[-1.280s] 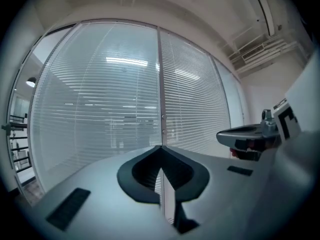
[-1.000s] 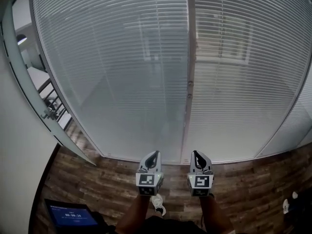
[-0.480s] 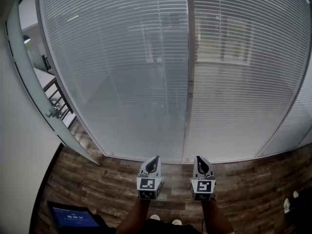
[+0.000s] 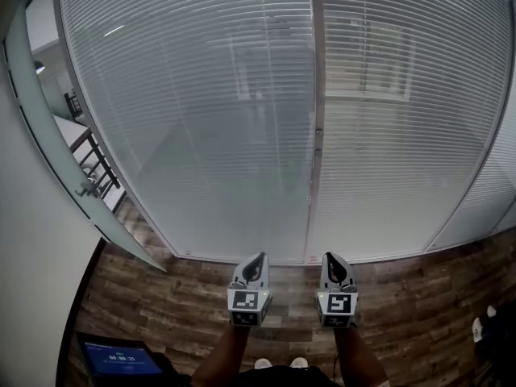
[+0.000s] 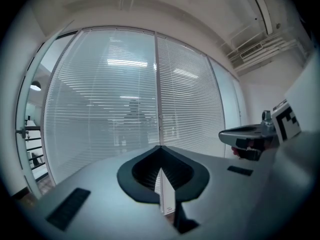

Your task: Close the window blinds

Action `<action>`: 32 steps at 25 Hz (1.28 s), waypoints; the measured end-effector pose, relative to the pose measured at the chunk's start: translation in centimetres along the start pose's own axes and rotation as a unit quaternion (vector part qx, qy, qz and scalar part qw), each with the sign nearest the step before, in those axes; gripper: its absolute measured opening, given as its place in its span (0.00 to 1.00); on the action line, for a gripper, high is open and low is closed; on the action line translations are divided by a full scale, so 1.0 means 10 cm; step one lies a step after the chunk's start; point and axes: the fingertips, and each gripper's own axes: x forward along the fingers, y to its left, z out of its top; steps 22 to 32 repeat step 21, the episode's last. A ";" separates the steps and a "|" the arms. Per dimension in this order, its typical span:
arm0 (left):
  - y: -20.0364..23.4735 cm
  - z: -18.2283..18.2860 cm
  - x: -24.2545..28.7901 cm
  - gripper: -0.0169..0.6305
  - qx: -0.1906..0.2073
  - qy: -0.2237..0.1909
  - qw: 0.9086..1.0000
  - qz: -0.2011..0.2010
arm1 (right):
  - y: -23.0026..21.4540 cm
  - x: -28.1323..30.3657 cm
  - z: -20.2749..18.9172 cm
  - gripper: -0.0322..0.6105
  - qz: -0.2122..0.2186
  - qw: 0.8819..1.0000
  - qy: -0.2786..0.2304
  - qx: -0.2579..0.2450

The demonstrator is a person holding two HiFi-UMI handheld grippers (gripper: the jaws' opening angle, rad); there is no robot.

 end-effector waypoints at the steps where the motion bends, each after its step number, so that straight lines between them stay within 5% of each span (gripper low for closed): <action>1: 0.01 -0.03 0.00 0.02 -0.001 0.002 1.000 -0.001 | 0.01 0.00 -0.01 0.05 -0.003 1.000 0.007 0.003; 32: 0.24 0.17 -0.14 0.02 -0.008 -0.010 1.000 -0.003 | 0.20 -0.01 0.18 0.05 -0.013 1.000 0.004 -0.008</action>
